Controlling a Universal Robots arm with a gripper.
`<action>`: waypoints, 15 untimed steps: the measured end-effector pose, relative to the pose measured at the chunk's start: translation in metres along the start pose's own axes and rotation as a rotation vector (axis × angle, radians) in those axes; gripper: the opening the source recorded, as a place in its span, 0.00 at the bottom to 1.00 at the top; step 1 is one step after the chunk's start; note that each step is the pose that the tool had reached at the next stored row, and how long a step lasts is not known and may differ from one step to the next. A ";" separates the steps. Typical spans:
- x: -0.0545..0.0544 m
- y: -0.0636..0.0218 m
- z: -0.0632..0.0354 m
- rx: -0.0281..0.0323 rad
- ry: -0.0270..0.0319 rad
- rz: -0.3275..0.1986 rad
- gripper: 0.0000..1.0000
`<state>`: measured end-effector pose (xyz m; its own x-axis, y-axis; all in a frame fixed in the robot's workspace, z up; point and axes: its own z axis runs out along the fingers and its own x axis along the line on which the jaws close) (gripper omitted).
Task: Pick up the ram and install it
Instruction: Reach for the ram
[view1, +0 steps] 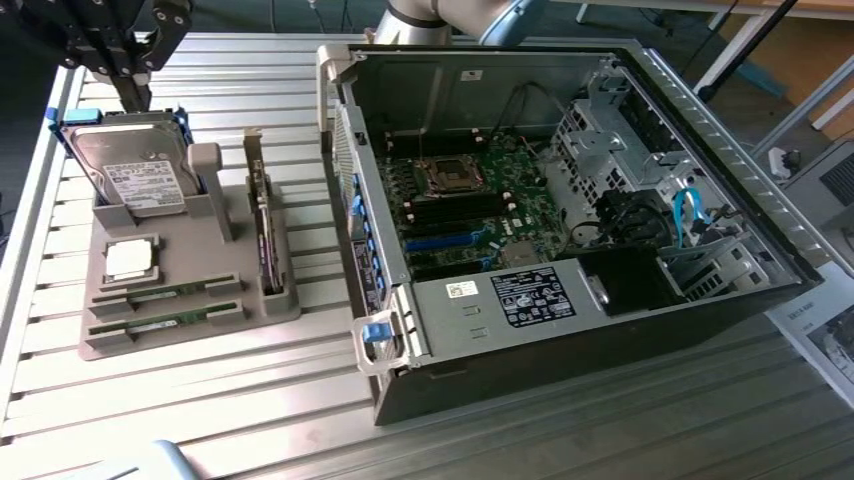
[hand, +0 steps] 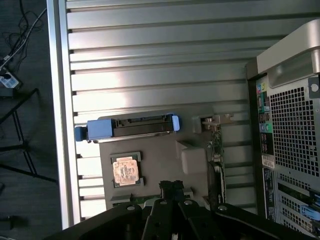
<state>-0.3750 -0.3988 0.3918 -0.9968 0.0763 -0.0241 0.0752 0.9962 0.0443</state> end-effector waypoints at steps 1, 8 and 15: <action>-0.001 0.0000 0.0000 0.0001 0.0005 0.000 0.10; -0.001 0.0000 0.0000 0.0001 0.0010 0.000 0.10; 0.001 -0.0061 -0.0004 0.0002 0.0010 0.000 0.10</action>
<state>-0.3766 -0.4048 0.3918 -0.9968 0.0762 -0.0231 0.0751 0.9962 0.0442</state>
